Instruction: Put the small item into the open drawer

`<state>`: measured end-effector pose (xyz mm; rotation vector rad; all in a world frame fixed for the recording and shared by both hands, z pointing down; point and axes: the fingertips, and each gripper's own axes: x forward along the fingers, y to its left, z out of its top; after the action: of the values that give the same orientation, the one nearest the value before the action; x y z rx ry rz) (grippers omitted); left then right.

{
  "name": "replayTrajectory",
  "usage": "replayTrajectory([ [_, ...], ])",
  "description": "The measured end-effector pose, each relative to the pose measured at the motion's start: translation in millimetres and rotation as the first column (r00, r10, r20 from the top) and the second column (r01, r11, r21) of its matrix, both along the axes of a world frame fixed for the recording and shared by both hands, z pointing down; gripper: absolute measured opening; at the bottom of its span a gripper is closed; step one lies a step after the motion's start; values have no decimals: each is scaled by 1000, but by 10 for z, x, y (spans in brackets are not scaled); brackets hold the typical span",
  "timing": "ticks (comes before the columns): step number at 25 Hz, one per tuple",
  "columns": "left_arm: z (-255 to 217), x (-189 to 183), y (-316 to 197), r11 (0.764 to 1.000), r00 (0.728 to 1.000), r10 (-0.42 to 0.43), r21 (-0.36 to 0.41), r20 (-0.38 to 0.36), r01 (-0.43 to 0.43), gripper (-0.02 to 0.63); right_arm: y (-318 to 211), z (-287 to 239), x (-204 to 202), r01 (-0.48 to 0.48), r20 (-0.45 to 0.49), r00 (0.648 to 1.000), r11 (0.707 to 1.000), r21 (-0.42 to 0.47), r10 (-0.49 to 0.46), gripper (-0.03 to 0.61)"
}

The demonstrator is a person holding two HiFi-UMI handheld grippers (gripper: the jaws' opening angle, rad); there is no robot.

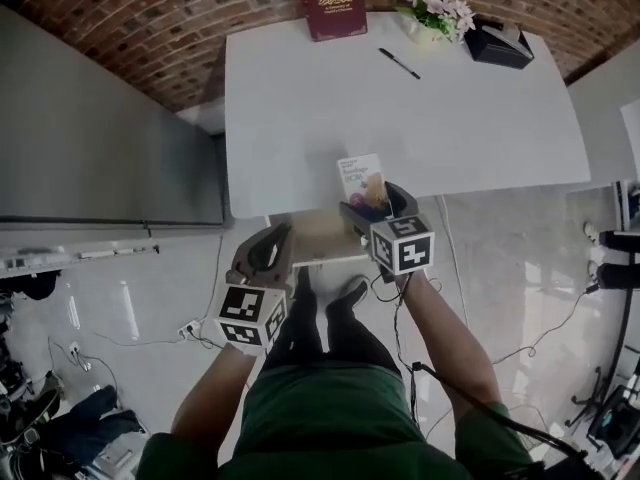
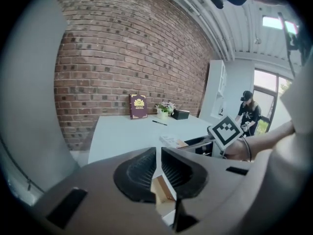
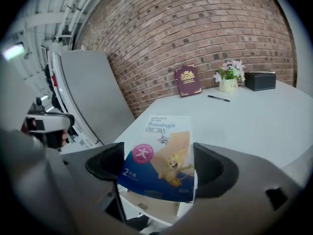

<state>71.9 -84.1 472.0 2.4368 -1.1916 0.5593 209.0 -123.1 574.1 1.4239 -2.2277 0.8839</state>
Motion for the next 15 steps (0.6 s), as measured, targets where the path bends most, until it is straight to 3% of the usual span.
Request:
replayTrajectory([
  [8, 117, -663, 111, 990, 990, -140, -17, 28, 140, 31, 246, -36, -691, 150, 85, 985, 989, 7, -150, 440],
  [15, 331, -919, 158, 987, 989, -151, -56, 13, 151, 31, 481, 209, -1053, 208, 73, 976, 977, -43, -204, 440],
])
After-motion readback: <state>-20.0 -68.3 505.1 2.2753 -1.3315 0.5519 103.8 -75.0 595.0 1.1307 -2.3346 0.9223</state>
